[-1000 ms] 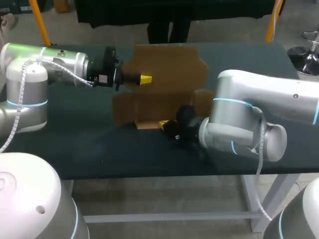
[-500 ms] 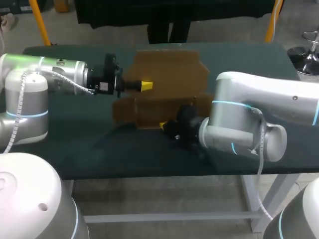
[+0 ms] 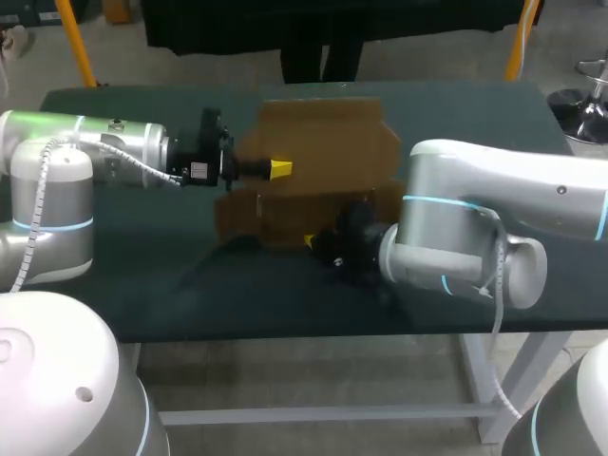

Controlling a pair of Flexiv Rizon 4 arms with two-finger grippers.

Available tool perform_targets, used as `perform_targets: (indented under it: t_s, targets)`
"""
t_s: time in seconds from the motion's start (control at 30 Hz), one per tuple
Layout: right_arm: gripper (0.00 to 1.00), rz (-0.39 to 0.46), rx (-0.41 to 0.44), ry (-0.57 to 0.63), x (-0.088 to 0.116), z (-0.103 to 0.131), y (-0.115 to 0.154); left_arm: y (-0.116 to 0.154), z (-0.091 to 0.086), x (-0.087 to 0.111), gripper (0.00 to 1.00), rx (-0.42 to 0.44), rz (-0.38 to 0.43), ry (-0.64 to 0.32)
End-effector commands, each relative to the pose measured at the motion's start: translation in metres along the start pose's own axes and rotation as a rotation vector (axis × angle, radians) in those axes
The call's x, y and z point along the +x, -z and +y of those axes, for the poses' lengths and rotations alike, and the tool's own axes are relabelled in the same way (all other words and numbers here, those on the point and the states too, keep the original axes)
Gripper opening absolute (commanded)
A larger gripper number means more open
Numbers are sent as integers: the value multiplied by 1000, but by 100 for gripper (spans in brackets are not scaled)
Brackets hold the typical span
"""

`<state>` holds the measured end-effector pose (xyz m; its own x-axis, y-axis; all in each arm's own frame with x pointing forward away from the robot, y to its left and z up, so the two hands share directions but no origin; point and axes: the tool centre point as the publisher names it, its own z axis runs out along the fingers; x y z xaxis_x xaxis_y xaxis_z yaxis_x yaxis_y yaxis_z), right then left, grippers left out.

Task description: Assemble the packaging by folding the flat box into shape, placing the metal phone stand inside, and closing the box properly

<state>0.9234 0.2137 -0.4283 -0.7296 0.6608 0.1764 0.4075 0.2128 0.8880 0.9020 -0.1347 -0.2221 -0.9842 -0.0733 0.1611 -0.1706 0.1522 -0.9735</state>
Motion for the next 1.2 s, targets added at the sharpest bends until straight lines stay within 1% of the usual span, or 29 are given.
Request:
perform_targets:
  t_s: [0.03,0.33,0.67,0.93,1.2]
  targets:
    - [0,-9,-5,0,3,-5,-6,-3,8,-4,0,7,6,6]
    - [0,-9,-5,0,3,-5,-6,-5,13,-11,0,4,3,32]
    - [0,-9,-5,0,3,-5,-6,-5,17,-11,0,11,1,41]
    - [0,-9,-5,0,3,-5,-6,-4,17,-11,0,20,-6,36]
    - [0,-9,-5,0,3,-5,-6,-2,11,-11,0,26,-13,12]
